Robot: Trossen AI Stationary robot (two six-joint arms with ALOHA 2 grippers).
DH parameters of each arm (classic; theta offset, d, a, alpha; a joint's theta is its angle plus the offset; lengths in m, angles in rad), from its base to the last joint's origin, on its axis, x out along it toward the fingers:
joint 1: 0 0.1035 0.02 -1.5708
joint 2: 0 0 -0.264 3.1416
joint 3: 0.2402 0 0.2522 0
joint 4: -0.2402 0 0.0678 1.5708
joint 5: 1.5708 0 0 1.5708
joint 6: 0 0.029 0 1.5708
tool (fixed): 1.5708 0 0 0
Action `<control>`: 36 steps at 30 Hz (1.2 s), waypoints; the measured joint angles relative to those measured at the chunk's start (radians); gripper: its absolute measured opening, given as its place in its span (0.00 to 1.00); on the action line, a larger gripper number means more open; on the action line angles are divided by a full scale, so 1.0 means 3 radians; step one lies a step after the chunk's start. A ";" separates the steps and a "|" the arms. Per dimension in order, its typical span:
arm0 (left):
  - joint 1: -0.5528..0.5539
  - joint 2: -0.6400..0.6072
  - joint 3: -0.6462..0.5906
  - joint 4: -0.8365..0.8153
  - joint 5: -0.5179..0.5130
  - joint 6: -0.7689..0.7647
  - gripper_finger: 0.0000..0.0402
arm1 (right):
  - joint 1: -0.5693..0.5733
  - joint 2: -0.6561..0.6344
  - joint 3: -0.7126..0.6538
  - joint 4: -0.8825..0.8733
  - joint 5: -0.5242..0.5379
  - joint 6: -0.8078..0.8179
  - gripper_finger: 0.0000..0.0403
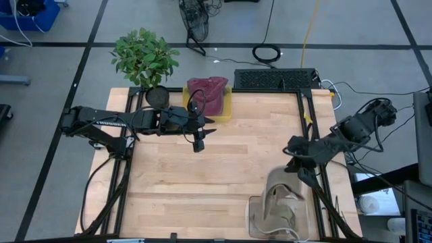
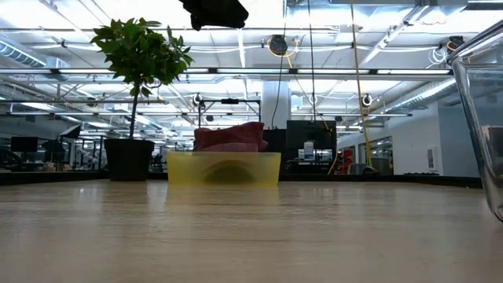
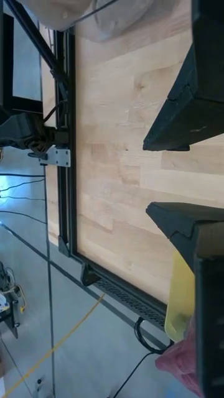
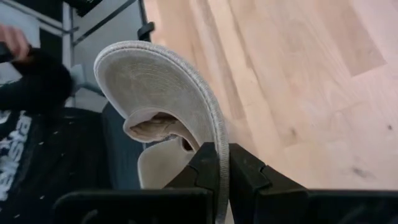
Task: Pick & Place hat
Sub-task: Put the brown cap into the transparent bin
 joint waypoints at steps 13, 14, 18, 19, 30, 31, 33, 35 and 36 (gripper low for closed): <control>0.0000 0.0000 0.0000 -0.0003 0.0000 -0.0006 0.37 | 0.0369 0.0011 -0.0664 0.0437 0.0131 0.0530 0.03; -0.0001 0.0000 0.0000 -0.0002 0.0000 -0.0007 0.37 | 0.0403 0.0011 -0.0721 0.0496 0.0132 0.0560 0.03; -0.0001 0.0000 0.0000 -0.0003 0.0000 -0.0014 0.37 | 0.0518 0.0011 -0.0911 0.0638 0.0251 0.0666 0.03; -0.0001 0.0000 0.0000 -0.0003 0.0000 -0.0013 0.37 | 0.0551 0.0011 -0.0949 0.0629 0.0314 0.0691 0.03; -0.0001 0.0000 0.0000 0.0039 -0.0001 0.0097 0.37 | 0.0756 -0.0001 -0.1044 0.0526 0.0736 0.1015 0.03; -0.0001 0.0000 0.0000 0.0063 -0.0001 0.0116 0.37 | 0.0767 -0.0004 -0.1021 0.0463 0.0744 0.1046 0.03; -0.0001 0.0000 0.0000 0.0109 -0.0001 0.0148 0.37 | 0.0770 -0.0019 -0.0958 0.0320 0.0775 0.1089 0.03; -0.0001 0.0000 0.0000 0.0122 -0.0001 0.0156 0.37 | 0.0770 -0.0043 -0.0876 0.0130 0.0857 0.1116 0.03; -0.0001 0.0000 0.0000 0.0121 -0.0001 0.0158 0.37 | 0.0772 -0.0064 -0.0827 0.0034 0.0916 0.1115 0.03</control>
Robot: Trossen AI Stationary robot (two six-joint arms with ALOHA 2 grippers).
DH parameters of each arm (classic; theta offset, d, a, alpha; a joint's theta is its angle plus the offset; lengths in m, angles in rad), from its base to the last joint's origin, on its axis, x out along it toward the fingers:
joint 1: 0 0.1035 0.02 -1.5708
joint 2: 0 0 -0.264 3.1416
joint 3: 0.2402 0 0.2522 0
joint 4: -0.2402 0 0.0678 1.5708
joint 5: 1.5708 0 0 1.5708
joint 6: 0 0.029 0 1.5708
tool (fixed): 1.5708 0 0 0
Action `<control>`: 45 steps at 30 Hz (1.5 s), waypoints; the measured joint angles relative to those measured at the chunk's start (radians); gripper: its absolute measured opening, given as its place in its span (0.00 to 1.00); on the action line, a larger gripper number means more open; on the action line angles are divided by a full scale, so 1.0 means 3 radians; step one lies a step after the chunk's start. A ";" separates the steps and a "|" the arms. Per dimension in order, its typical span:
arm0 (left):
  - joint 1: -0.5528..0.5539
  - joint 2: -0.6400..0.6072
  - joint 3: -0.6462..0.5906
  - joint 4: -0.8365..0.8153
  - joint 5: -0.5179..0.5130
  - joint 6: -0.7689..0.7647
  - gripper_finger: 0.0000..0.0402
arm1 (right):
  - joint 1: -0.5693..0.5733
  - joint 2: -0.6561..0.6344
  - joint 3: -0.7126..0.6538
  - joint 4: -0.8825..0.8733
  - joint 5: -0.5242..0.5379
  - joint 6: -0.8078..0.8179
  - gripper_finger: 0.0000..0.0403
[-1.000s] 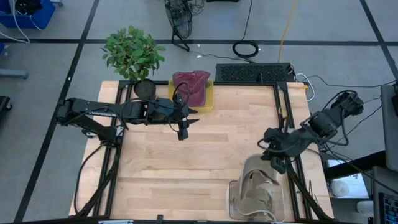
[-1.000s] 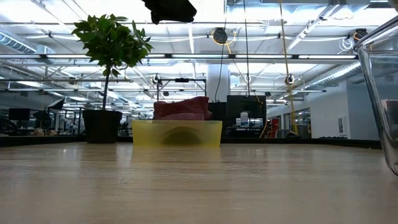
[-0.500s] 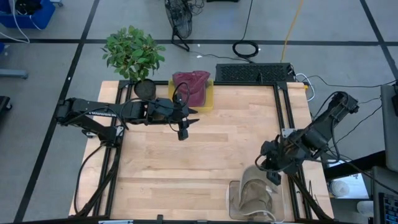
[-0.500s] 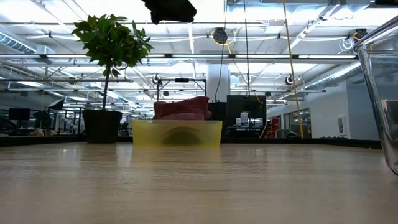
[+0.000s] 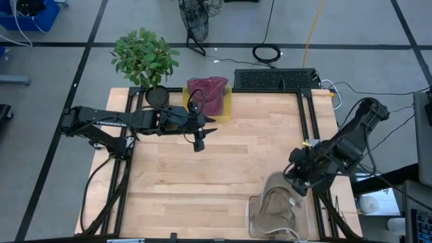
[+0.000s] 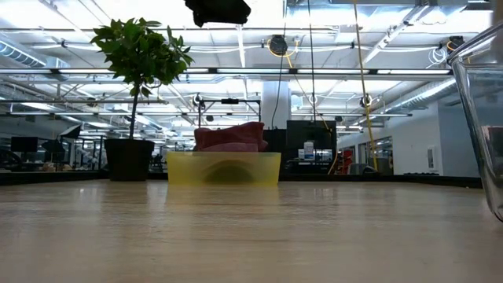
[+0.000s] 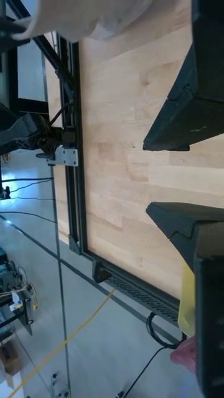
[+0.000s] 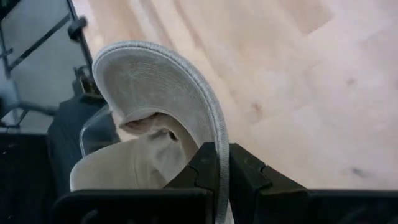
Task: Pick & Place hat
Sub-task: Put the brown cap into the transparent bin
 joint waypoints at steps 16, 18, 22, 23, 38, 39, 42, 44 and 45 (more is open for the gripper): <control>0.0001 0.0001 0.0000 -0.0118 0.0001 -0.0133 0.37 | 0.0252 0.0439 0.0129 0.0293 0.0154 -0.0334 0.03; 0.0000 0.0001 0.0000 -0.0127 0.0001 -0.0162 0.37 | 0.0296 0.0551 0.0129 0.0298 0.0173 -0.0255 0.03; 0.0000 0.0001 0.0000 -0.0128 0.0001 -0.0163 0.37 | 0.0356 0.0737 0.0132 0.0264 0.0198 -0.0173 0.03; 0.0001 0.0001 0.0000 -0.0127 0.0000 -0.0163 0.37 | 0.0373 0.0775 0.0134 0.0256 0.0232 -0.0172 0.03; 0.0001 0.0001 0.0000 -0.0023 0.0000 -0.0007 0.37 | 0.0773 0.0836 0.0132 0.0290 0.0171 0.0240 0.04; 0.0001 0.0001 0.0000 -0.0021 0.0000 -0.0006 0.37 | 0.0793 0.0836 0.0132 0.0316 0.0170 0.0215 0.05; 0.0001 0.0001 0.0000 -0.0030 0.0001 -0.0010 0.37 | 0.0820 0.0836 0.0131 0.0404 0.0162 0.0065 0.09; 0.0001 0.0001 0.0000 -0.0036 0.0000 -0.0012 0.37 | 0.0825 0.0836 0.0131 0.0445 0.0161 -0.0021 0.12; 0.0001 0.0001 0.0000 -0.0041 0.0001 -0.0013 0.37 | 0.0825 0.0836 0.0129 0.0472 0.0161 -0.0058 0.14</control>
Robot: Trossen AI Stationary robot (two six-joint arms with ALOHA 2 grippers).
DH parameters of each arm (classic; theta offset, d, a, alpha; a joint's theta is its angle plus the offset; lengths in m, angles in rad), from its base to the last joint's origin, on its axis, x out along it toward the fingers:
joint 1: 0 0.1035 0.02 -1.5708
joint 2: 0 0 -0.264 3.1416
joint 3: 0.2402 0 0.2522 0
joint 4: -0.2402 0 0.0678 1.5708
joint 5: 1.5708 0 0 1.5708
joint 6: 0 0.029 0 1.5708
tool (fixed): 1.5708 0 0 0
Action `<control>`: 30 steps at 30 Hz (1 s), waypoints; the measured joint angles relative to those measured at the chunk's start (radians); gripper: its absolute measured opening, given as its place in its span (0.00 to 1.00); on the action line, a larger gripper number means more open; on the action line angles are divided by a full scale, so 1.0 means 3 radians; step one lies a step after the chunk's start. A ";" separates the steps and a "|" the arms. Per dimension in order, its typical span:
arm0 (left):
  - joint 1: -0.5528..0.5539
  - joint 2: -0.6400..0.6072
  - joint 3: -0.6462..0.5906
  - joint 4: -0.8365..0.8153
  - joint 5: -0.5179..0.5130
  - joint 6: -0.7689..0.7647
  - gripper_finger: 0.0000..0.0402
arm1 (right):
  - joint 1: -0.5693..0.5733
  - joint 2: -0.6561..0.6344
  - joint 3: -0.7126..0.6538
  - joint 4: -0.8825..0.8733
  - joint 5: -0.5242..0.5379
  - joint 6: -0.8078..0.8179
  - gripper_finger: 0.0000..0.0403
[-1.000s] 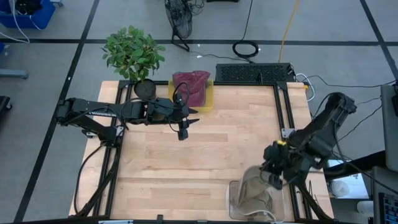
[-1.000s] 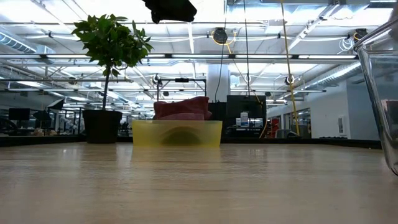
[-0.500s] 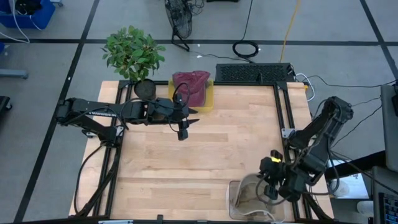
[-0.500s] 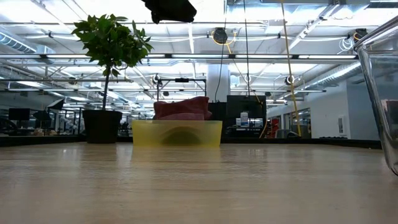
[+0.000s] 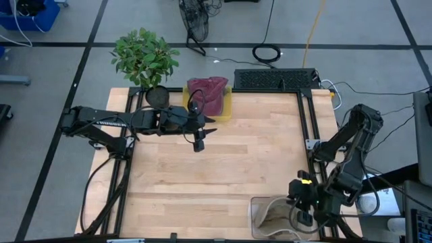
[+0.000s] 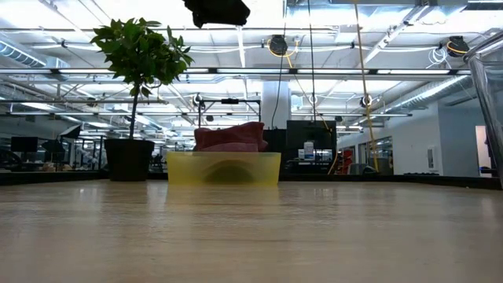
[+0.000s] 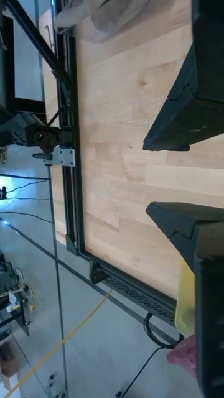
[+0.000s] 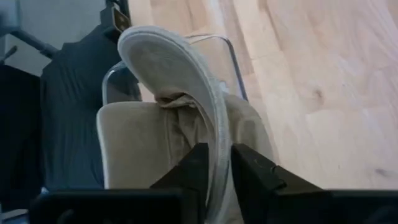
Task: Pick & Place hat
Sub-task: Put the brown cap into the transparent bin
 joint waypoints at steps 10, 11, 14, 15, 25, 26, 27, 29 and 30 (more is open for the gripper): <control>0.0000 0.0000 0.0000 -0.0017 0.0000 -0.0038 0.37 | 0.0000 0.0000 0.0000 0.0534 -0.0423 -0.0398 0.31; 0.0000 0.0000 0.0000 -0.0034 0.0000 -0.0048 0.37 | 0.0000 0.0000 0.0000 0.0631 -0.0514 -0.0453 0.32; 0.0000 0.0000 0.0000 -0.0072 0.0000 -0.0071 0.37 | 0.0014 0.0000 0.0000 0.0816 -0.0697 -0.0608 0.34; 0.0000 0.0000 0.0000 -0.0079 0.0001 -0.0072 0.37 | 0.0030 0.0000 0.0000 0.0826 -0.0702 -0.0639 0.34; 0.0000 0.0000 0.0000 -0.0085 0.0001 -0.0093 0.37 | 0.0036 0.0000 0.0000 0.0755 -0.0576 -0.0849 0.31; 0.0000 0.0000 0.0000 -0.0085 0.0002 -0.0093 0.37 | 0.0023 0.0000 0.0000 0.0760 -0.0493 -0.0874 0.31; 0.0000 0.0000 0.0000 -0.0084 0.0002 -0.0093 0.37 | 0.0006 -0.0001 0.0000 0.0770 -0.0399 -0.0902 0.30; 0.0000 0.0000 0.0000 -0.0085 0.0002 -0.0093 0.37 | -0.0041 -0.0001 0.0000 0.0819 -0.0260 -0.0947 0.29; 0.0000 0.0000 0.0000 -0.0084 0.0001 -0.0093 0.37 | -0.0080 -0.0001 0.0000 0.0843 -0.0254 -0.0977 0.29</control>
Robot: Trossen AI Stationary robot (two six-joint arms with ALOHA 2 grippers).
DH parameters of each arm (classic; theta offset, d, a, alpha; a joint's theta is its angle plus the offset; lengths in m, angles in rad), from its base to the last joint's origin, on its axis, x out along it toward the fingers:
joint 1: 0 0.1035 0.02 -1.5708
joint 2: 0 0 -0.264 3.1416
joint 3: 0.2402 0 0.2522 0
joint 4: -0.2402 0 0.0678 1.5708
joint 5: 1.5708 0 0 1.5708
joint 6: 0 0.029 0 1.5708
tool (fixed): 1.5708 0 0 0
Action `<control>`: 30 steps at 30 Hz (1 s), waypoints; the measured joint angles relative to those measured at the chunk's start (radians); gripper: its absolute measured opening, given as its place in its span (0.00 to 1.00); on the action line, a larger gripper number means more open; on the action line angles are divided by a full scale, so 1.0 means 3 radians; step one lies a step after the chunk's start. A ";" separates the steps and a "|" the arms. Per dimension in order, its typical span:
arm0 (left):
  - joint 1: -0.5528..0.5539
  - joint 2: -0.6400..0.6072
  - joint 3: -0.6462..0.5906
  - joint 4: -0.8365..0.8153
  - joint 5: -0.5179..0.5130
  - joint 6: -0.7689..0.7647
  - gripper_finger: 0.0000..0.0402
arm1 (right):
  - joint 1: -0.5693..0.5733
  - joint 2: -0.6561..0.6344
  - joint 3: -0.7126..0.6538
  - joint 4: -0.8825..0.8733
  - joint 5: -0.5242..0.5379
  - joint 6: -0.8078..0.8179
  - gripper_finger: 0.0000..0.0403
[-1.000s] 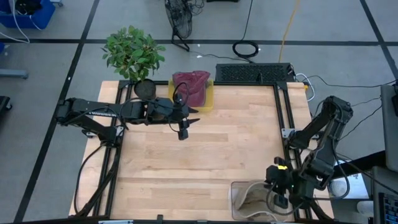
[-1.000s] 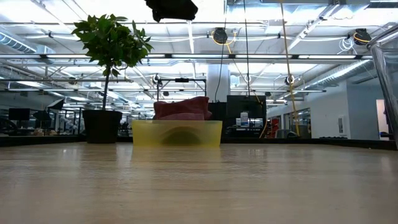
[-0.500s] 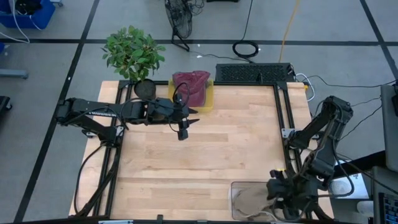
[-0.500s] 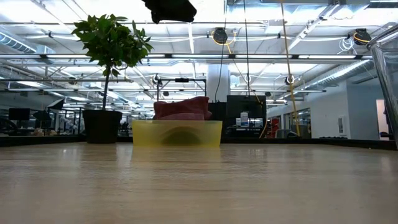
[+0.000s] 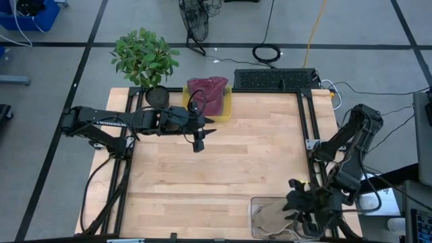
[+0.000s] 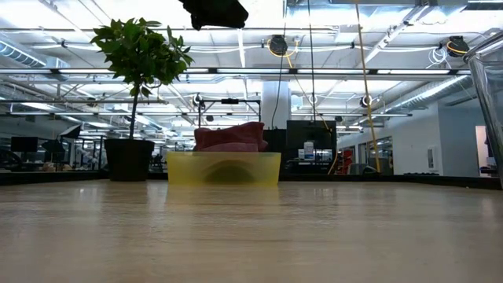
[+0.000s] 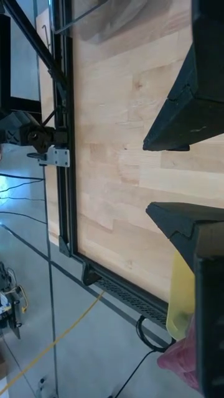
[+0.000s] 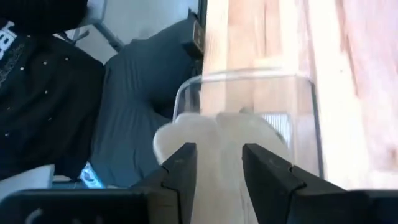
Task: Pick & Place hat
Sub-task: Put the brown cap into the transparent bin
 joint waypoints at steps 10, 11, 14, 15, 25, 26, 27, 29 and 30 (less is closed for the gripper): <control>0.0000 0.0000 0.0000 0.0001 0.0000 0.0001 0.37 | -0.0403 -0.0018 0.0000 0.0027 -0.0196 -0.0610 0.22; 0.0000 0.0000 0.0000 0.0000 0.0001 0.0001 0.37 | -0.0441 -0.0021 0.0000 -0.0072 -0.0287 -0.0506 0.21; 0.0000 0.0000 0.0000 -0.0029 0.0000 0.0001 0.37 | -0.0477 -0.0006 -0.0001 -0.0458 -0.0694 -0.0142 0.19; 0.0000 0.0000 0.0000 -0.0044 0.0000 0.0000 0.37 | -0.0476 0.0007 -0.0010 -0.0517 -0.0807 -0.0070 0.18; 0.0000 0.0000 0.0000 -0.0071 0.0000 -0.0032 0.37 | -0.0370 -0.0079 -0.0116 -0.0417 -0.1125 0.0048 0.11; 0.0000 0.0000 0.0000 -0.0071 0.0000 -0.0046 0.37 | -0.0370 -0.0124 -0.0116 -0.0416 -0.1141 0.0072 0.10; 0.0000 0.0000 0.0000 -0.0071 -0.0001 -0.0049 0.37 | -0.0369 -0.0169 -0.0116 -0.0416 -0.1142 0.0092 0.10; 0.0000 0.0000 0.0000 -0.0071 -0.0001 -0.0050 0.37 | -0.0363 -0.0273 -0.0116 -0.0416 -0.1128 0.0083 0.09; 0.0000 0.0000 0.0000 -0.0071 -0.0001 -0.0050 0.37 | -0.0364 -0.0326 -0.0116 -0.0406 -0.1115 0.0056 0.09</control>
